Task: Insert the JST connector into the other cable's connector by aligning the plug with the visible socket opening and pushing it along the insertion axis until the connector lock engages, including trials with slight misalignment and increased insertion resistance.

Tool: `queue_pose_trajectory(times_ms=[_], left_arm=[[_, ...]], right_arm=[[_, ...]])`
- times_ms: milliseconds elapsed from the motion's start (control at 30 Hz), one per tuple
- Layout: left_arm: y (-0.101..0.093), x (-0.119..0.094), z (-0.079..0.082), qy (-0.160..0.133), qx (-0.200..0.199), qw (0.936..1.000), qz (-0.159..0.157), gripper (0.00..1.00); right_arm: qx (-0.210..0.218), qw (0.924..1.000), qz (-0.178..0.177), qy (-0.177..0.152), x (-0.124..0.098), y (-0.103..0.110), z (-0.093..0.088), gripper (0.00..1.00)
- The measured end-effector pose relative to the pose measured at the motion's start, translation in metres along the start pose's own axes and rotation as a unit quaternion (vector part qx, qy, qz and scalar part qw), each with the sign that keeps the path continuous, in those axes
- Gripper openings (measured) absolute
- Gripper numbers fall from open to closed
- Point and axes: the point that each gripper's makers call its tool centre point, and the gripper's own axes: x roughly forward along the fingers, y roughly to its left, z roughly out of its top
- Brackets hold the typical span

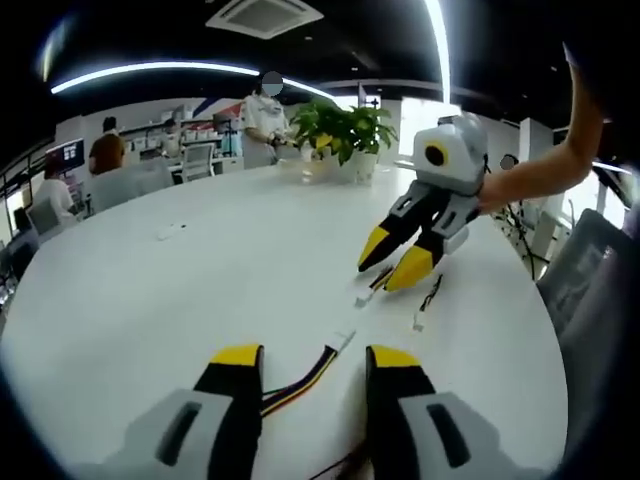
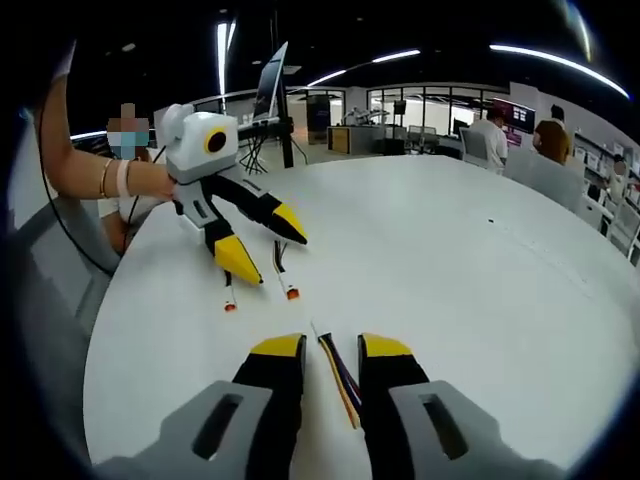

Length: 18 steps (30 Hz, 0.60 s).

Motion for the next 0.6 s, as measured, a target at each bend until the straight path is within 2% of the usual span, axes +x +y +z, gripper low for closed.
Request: queue_pose_trajectory(times_ms=[600], left_arm=[[-0.011,0.009,-0.005,-0.004,0.034,0.9989,-0.031,0.22]], right_arm=[[-0.008,0.9999,0.012,0.003,0.011,0.0,-0.006,0.1]])
